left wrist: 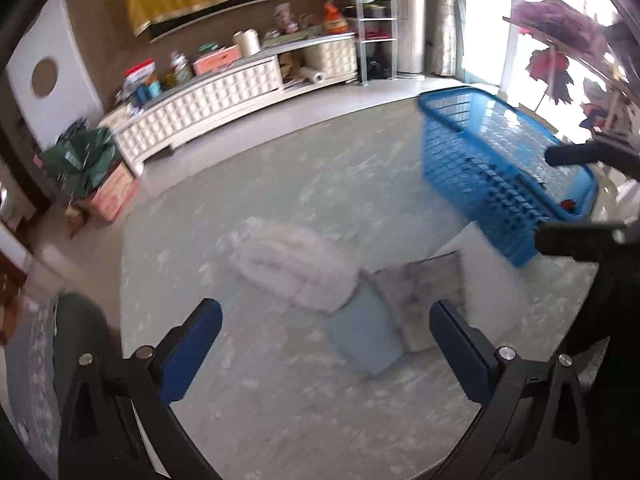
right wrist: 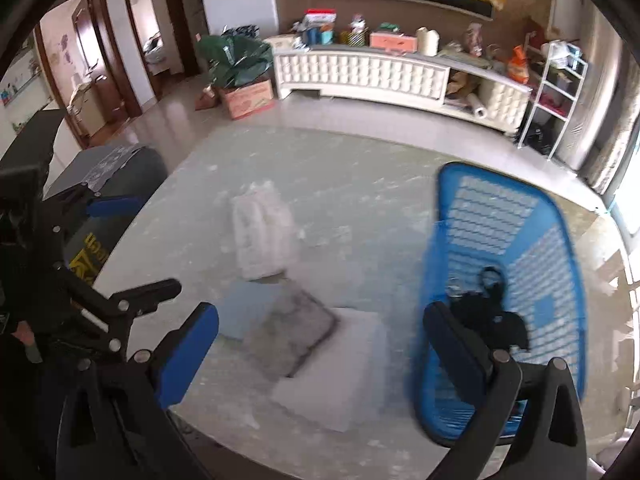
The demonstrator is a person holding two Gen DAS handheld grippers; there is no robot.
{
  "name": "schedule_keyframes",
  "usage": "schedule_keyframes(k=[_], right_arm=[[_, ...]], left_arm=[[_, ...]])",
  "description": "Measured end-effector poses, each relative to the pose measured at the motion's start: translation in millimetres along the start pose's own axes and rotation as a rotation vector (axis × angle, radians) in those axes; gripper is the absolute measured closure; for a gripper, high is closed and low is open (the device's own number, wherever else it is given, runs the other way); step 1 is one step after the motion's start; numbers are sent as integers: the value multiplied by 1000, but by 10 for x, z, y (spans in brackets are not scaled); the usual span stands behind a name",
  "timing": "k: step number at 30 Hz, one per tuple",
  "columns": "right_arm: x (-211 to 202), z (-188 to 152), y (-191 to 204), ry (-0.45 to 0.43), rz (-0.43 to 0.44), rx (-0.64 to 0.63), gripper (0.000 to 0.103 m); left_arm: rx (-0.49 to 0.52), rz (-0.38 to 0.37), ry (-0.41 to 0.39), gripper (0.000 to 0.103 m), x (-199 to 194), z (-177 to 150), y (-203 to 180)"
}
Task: Organize soft objects
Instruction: 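Move the right gripper back to the grey felt pad and grasp it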
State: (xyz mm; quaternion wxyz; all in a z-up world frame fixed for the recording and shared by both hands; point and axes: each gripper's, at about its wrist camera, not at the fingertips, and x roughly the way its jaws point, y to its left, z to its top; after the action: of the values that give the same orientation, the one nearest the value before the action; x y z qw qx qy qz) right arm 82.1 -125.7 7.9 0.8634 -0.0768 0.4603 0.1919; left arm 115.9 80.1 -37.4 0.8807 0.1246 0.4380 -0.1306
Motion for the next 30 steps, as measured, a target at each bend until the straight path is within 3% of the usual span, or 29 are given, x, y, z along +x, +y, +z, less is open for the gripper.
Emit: schedule_keyframes(k=[8,19,23,26,30], right_arm=[[537,14,295,163,34,10,0],[1247,-174,169,349,-11,123,7],[1429,-195,121,387,-12,139,23],[1521,-211,103,395,-21,141,28],[1589,-223,83,386,-39,138,52]], left_arm=[[-97,69,57,0,207,-229,409],[-141,118,79,0,282,-240,570],[-136,110,68,0,255,-229,554],[-141,118,59,0,240,-221,551],[-155,116,53,0,242,-202,558]])
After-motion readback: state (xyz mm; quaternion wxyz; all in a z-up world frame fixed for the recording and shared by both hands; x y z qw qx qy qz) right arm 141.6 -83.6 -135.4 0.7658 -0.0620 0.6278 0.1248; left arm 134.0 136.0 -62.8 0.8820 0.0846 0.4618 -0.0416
